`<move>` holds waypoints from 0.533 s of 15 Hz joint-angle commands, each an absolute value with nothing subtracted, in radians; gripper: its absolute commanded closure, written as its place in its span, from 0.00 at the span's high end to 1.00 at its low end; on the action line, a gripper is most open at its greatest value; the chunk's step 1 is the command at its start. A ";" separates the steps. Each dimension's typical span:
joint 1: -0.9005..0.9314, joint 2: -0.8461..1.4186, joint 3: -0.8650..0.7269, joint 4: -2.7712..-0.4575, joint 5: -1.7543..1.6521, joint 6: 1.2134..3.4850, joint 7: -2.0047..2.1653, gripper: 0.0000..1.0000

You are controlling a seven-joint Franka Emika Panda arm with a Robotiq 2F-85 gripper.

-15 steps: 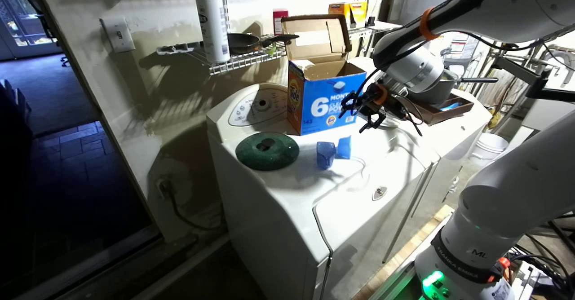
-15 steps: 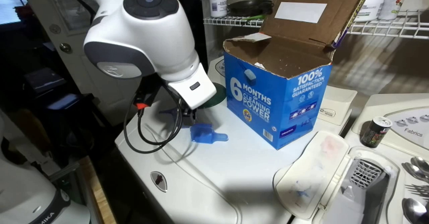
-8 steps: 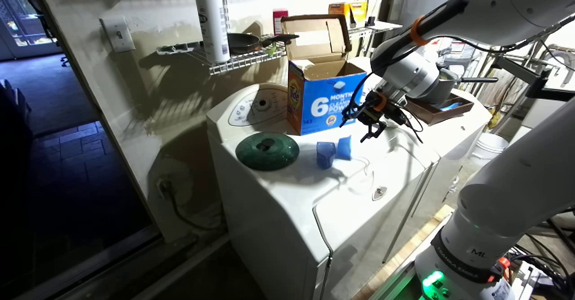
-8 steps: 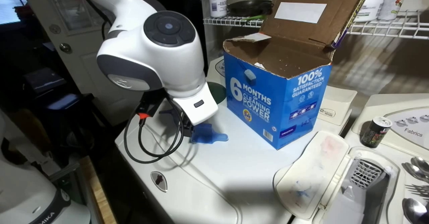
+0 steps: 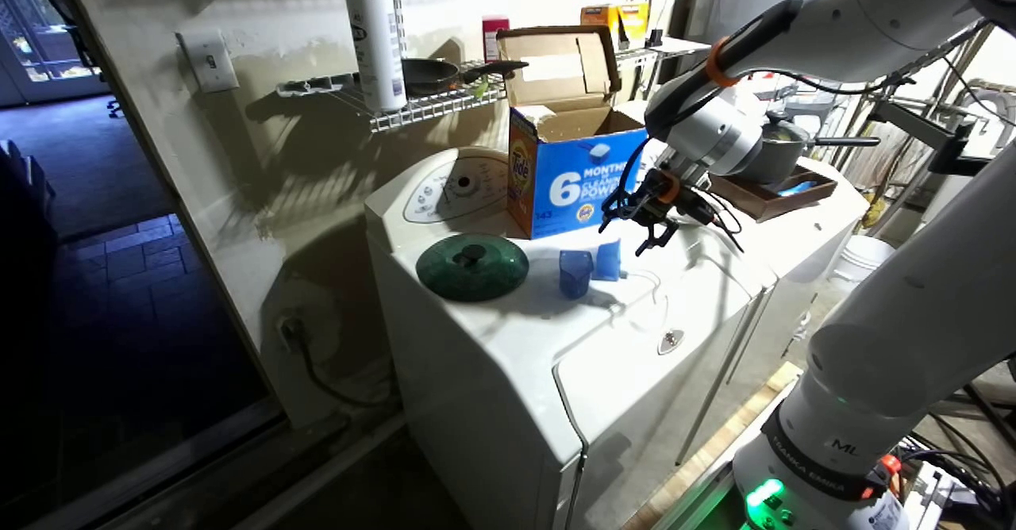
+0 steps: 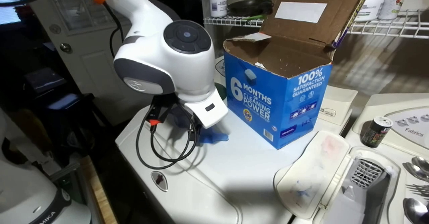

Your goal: Turn the blue cups over

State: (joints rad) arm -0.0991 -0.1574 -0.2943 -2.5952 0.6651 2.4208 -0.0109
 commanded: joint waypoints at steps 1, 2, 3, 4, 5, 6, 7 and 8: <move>-0.119 -0.092 -0.273 -2.537 0.691 2.387 -0.073 0.91; -0.121 -0.082 -0.271 -2.530 0.691 2.386 -0.082 0.81; -0.121 -0.074 -0.268 -2.524 0.692 2.386 -0.089 0.68; -0.122 -0.067 -0.265 -2.518 0.691 2.386 -0.094 0.60; -0.123 -0.061 -0.261 -2.514 0.690 2.386 -0.097 0.53; -0.124 -0.055 -0.258 -2.509 0.685 2.388 -0.098 0.45; -0.124 -0.051 -0.254 -2.505 0.682 2.389 -0.097 0.39; -0.125 -0.048 -0.249 -2.503 0.677 2.391 -0.093 0.33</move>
State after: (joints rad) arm -0.1015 -0.0797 -0.2755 -2.5381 0.6651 2.4186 -0.0716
